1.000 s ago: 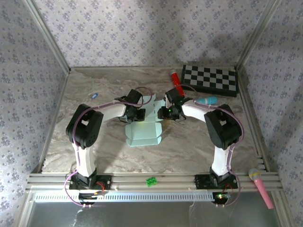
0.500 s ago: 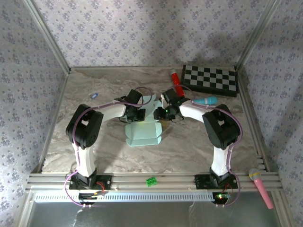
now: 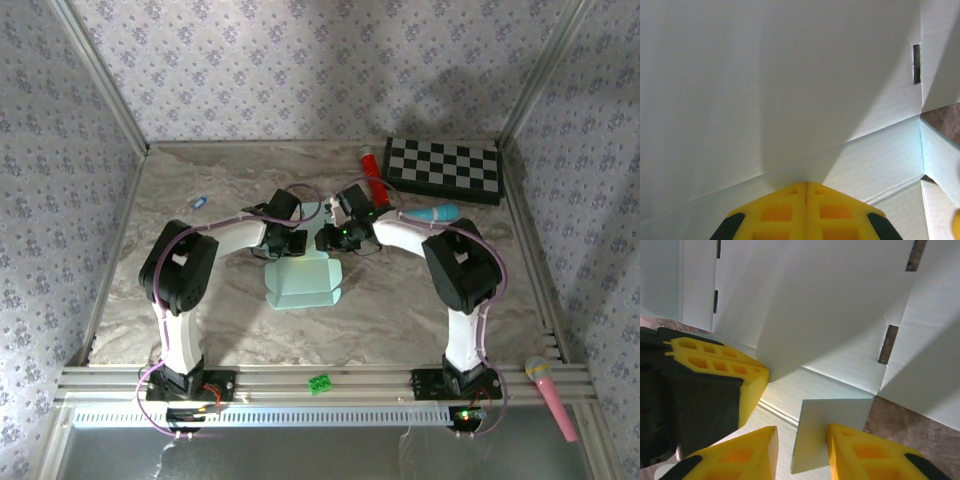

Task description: Fold the paper box

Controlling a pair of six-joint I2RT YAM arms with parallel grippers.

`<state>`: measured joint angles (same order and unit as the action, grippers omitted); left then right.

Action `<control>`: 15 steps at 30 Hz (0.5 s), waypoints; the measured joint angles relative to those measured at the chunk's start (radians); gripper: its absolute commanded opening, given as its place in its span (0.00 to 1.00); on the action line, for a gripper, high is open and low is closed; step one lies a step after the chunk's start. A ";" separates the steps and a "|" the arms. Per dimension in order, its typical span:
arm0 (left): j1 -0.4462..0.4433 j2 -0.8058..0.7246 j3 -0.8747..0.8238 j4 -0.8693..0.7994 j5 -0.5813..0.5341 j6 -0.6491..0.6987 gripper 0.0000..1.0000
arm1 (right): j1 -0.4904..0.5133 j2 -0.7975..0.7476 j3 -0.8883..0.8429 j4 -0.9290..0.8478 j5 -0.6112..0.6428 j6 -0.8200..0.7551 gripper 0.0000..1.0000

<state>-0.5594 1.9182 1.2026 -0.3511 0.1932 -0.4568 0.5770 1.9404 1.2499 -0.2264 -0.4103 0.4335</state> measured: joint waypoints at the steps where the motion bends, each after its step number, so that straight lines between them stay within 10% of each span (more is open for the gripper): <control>1: 0.000 0.000 0.000 0.000 0.000 0.000 0.00 | 0.000 0.007 0.003 0.002 -0.003 0.000 0.33; 15: -0.005 -0.002 0.016 -0.024 -0.008 0.013 0.07 | 0.002 0.014 0.007 0.002 0.008 -0.005 0.33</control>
<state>-0.5640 1.9167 1.2186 -0.3756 0.1848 -0.4442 0.5785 1.9549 1.2568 -0.2249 -0.4023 0.4290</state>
